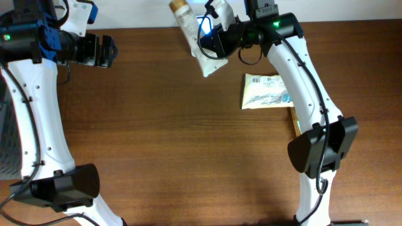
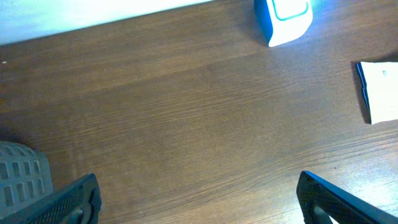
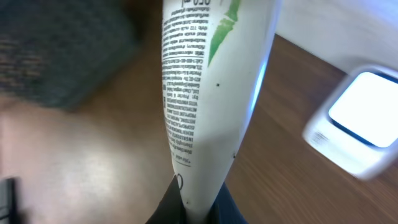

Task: Scan the item barcode

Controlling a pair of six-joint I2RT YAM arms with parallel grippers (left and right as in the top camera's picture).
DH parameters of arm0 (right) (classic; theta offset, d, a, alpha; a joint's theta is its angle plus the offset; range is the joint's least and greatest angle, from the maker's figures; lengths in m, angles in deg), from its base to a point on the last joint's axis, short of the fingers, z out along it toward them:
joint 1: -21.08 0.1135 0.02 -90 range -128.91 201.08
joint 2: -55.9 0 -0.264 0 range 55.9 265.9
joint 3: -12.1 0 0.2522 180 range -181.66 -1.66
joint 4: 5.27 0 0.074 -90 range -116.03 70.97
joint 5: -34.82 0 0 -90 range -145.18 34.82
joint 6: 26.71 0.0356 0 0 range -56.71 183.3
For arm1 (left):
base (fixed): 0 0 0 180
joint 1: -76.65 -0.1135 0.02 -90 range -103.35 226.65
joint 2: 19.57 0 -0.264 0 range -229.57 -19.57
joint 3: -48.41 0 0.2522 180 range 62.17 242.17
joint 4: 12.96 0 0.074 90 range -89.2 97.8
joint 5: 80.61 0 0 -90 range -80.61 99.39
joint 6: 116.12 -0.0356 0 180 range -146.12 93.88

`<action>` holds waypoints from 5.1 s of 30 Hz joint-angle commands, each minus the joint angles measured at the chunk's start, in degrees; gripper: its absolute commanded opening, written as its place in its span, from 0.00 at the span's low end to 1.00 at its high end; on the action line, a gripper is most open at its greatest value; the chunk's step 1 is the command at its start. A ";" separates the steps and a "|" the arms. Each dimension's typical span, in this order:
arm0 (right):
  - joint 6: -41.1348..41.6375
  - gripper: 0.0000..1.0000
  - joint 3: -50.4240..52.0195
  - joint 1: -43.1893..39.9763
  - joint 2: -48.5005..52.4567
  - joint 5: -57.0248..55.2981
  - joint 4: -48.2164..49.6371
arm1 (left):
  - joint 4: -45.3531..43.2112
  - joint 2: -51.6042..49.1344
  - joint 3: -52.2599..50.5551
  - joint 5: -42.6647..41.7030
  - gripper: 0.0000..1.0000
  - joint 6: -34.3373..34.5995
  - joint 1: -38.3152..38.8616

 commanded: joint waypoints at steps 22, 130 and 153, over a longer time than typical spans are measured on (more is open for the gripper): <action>-27.85 0.04 -3.63 10.12 20.17 -79.54 31.43 | -0.13 0.35 0.02 -0.28 0.99 -0.87 -0.11; 14.34 0.99 129.74 -8.41 -124.08 -43.91 48.17 | -29.09 62.84 -75.17 11.08 0.99 -0.90 1.09; 14.34 0.99 129.74 -8.41 -124.08 -43.91 48.17 | -76.43 109.81 -133.87 11.28 0.99 -2.82 4.55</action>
